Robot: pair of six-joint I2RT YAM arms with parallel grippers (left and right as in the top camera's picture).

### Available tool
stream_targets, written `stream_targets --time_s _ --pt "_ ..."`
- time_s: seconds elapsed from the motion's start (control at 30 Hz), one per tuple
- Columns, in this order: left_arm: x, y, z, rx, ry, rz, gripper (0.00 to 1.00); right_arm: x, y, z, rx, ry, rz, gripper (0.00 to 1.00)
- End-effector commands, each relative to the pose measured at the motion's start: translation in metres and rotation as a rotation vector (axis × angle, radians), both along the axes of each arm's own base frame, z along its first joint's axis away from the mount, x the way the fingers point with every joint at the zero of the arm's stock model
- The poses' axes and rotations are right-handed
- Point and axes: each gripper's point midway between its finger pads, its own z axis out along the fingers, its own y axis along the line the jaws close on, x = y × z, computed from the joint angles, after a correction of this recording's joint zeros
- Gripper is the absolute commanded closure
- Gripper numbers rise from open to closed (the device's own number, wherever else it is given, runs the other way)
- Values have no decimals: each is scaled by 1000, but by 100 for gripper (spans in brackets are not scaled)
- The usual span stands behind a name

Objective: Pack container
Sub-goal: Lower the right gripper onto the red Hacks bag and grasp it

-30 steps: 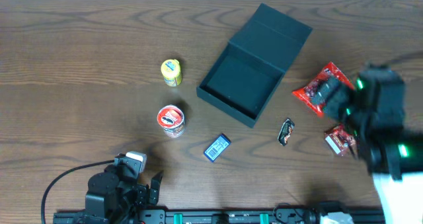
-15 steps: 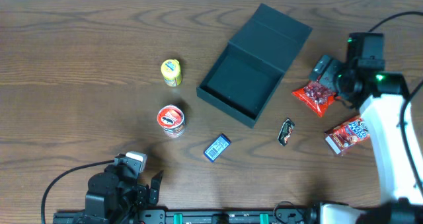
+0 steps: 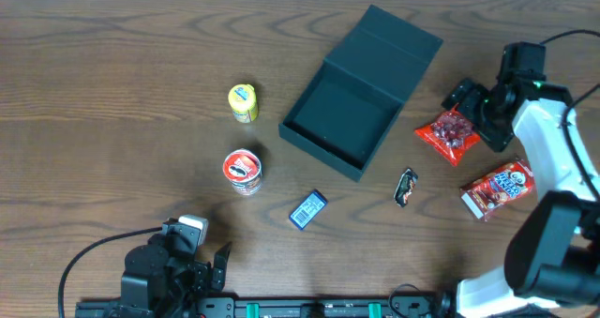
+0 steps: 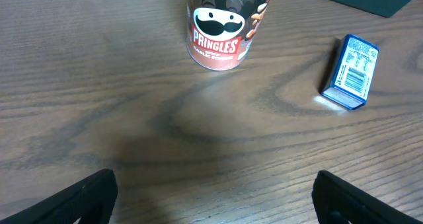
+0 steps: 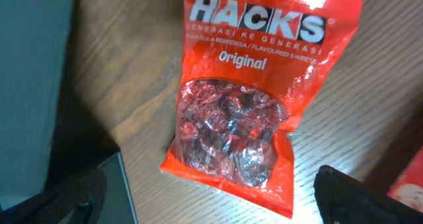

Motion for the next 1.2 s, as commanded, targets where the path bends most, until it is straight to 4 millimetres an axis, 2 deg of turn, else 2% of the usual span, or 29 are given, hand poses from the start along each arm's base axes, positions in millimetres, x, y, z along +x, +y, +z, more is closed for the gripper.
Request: stream_targets --time_s 0.0,0.27,0.47,0.87,0.97,1.17 --pt "-4 0 -13 -5 46 4 5 9 -1 -7 34 7 -58 1" --pt "-4 0 -13 -5 46 4 5 20 -1 -33 44 22 -81 1" --pt "-4 0 -13 -5 46 4 5 24 -1 -35 21 16 -80 1" --pt "-4 0 -13 -5 46 4 5 12 -11 -42 -35 67 -129 1" --pt "-4 0 -13 -5 46 4 5 3 -14 -49 -47 114 -167 1" --pt "-4 0 -13 -5 46 4 5 -1 -13 -61 -40 153 -165 1"
